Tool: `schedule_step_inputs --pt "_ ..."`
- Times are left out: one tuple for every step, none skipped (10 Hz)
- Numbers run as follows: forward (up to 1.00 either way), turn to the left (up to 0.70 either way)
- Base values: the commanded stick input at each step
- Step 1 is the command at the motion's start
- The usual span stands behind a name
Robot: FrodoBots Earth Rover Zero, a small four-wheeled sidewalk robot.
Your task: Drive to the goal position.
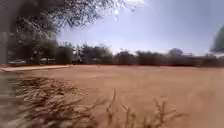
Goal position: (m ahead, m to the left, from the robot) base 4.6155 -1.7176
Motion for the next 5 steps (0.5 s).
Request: schedule_step_inputs --pt "1.0 0.0" --pt "1.0 0.0" --pt "1.0 0.0" --pt "1.0 0.0" --pt "1.0 0.0"
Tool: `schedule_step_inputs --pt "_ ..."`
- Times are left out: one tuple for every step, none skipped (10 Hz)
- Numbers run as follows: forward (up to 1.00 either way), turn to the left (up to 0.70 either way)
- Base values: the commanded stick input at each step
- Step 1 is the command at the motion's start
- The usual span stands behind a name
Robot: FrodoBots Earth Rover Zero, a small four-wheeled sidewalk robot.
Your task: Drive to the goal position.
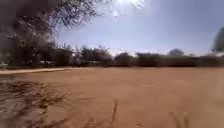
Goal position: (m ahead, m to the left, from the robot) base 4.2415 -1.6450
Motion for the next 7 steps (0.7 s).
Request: schedule_step_inputs --pt "1.0 0.0" --pt "1.0 0.0" --pt "1.0 0.0" --pt "1.0 0.0" --pt "1.0 0.0" --pt "1.0 0.0" --pt "1.0 0.0"
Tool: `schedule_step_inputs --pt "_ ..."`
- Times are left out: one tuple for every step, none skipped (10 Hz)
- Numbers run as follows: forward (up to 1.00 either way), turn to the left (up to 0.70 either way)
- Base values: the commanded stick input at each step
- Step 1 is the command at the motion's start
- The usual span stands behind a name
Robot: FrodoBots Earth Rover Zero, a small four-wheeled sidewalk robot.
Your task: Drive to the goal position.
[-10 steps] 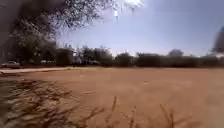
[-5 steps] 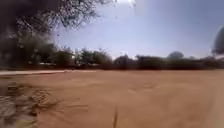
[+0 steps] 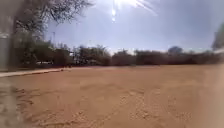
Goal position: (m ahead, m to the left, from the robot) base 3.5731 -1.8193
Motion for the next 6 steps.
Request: schedule_step_inputs --pt "1.0 0.0" --pt "1.0 0.0" --pt "1.0 0.0" --pt "1.0 0.0" --pt "1.0 0.0" --pt "1.0 0.0"
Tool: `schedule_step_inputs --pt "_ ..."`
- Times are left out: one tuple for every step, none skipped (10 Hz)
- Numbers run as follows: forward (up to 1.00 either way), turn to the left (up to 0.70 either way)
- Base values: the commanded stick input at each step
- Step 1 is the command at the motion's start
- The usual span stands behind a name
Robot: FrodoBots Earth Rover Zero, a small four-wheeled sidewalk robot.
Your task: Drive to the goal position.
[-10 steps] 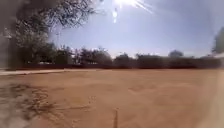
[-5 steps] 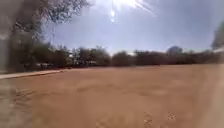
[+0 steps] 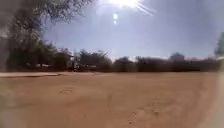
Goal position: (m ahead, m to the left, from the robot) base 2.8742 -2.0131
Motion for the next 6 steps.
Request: schedule_step_inputs --pt "1.0 0.0" --pt "1.0 0.0" --pt "1.0 0.0" --pt "1.0 0.0" --pt "1.0 0.0" --pt "1.0 0.0"
